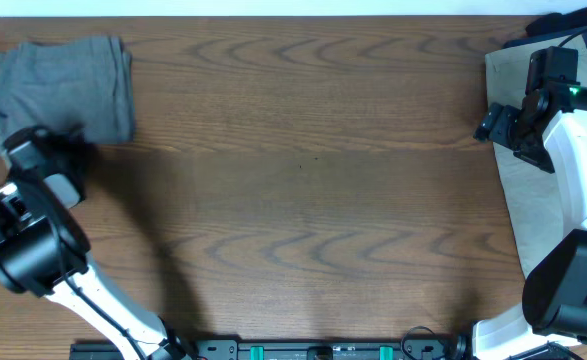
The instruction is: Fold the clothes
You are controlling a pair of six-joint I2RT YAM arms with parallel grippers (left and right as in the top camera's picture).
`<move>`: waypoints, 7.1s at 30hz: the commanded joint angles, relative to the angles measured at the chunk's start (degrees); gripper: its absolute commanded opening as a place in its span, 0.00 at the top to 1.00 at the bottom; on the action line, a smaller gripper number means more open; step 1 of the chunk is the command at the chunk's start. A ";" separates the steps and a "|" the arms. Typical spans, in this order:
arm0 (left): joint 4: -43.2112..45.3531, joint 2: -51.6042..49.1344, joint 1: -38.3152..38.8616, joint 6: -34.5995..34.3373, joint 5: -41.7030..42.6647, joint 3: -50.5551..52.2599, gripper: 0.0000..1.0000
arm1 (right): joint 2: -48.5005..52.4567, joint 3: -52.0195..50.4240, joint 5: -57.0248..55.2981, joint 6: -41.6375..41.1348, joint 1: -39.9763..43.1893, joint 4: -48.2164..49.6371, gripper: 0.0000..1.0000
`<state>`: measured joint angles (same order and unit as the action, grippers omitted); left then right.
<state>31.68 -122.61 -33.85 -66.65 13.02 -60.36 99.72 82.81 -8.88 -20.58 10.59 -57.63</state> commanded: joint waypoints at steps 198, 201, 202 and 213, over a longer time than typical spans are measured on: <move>-66.97 101.55 39.01 70.07 10.25 30.75 0.02 | -0.81 0.59 -0.74 0.04 0.26 0.02 0.01; -66.05 107.23 38.40 70.10 10.12 35.71 0.02 | -0.81 0.59 -0.74 0.04 0.26 0.00 0.01; -64.52 108.91 38.25 70.10 9.01 37.29 0.02 | -0.81 0.59 -0.76 0.04 0.26 0.02 0.01; -49.22 120.37 36.59 70.10 2.25 49.27 0.02 | -0.81 0.59 -0.74 0.04 0.26 0.00 0.01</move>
<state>-18.81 -3.97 3.77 2.90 17.61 -12.47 99.72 82.81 -8.88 -20.56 10.59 -57.63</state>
